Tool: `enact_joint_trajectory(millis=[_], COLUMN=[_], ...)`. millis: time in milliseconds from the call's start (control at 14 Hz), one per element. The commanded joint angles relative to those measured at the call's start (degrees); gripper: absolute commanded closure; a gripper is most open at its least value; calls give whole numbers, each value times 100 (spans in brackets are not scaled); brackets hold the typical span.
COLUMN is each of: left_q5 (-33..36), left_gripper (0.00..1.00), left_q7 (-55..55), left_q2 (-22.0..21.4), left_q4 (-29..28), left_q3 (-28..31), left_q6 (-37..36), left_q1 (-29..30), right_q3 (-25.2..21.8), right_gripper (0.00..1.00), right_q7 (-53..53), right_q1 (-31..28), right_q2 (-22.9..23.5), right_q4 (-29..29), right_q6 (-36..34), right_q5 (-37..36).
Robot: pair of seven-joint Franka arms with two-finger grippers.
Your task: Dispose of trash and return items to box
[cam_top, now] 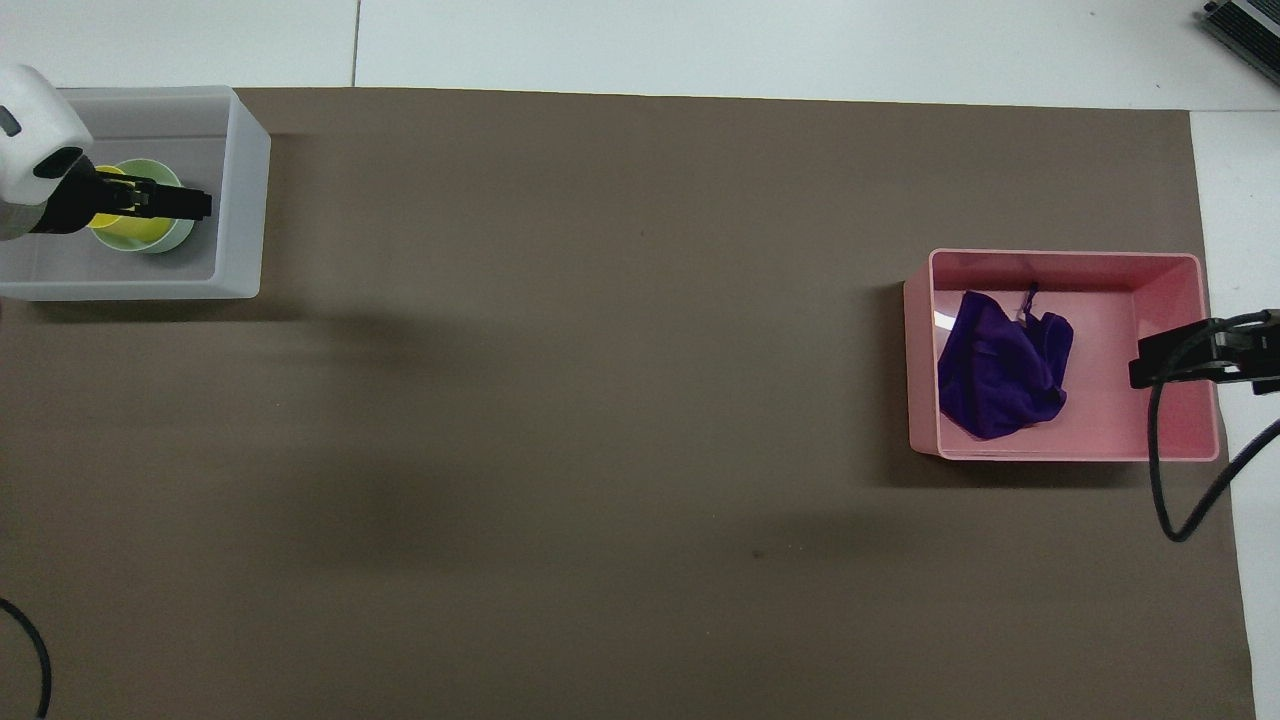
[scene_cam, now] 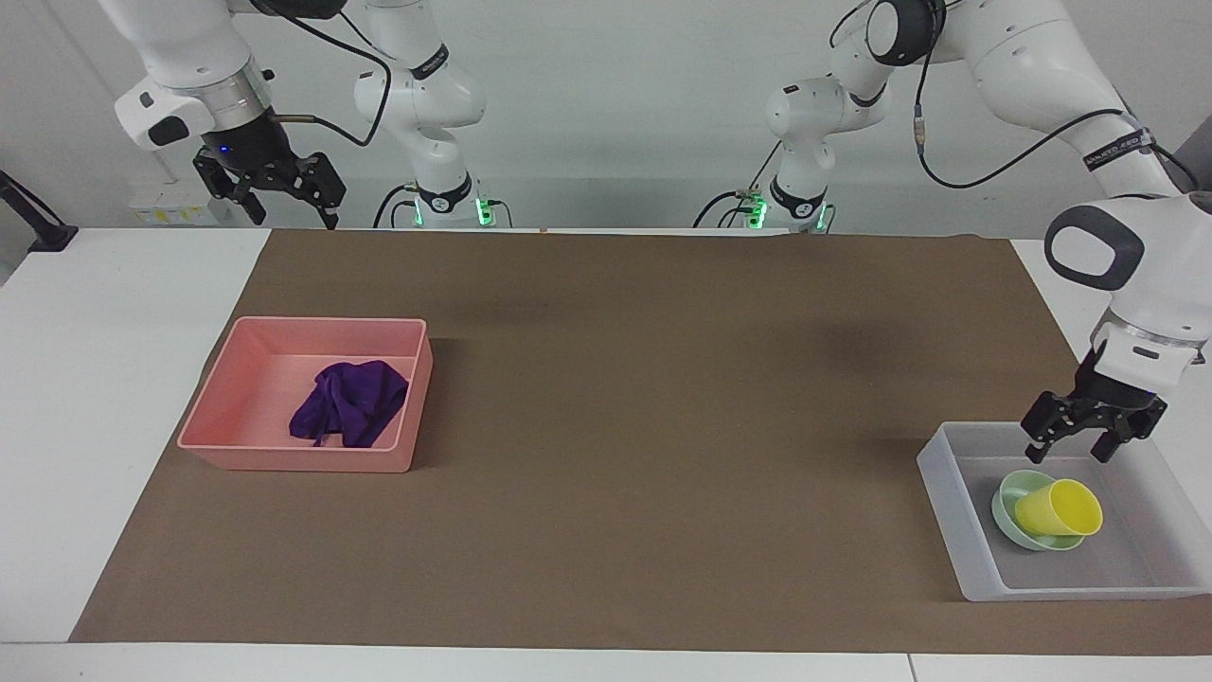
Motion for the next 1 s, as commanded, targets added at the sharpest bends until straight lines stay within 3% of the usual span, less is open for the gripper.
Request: enact_joint_trajectory(millis=[0,357,786,929], left_q5=[2,660,635,626], left_gripper=[0,0,0,0], left_q7=[104,-342,-722,-757], left_q2=[-525,-781,-676,-850], left_q4=[-267,83,1014,868], left_q3=[90,37,28,28], left_q6=[-488,-1139,-2096,-2640], left_q1=[-260,-620,-832,-806], right_q3=[20,29,29,29], right_gripper=[0,0,0,0], right_q7=[-109,-109,57,49], right_q1=[-23,-15,-23,-23], right_q2=[-183,-174,-157,-157], right_q4=[-289,-272,-264,-264], right_q6=[139,262,306,306], right_q5=[-110,-278,56,57])
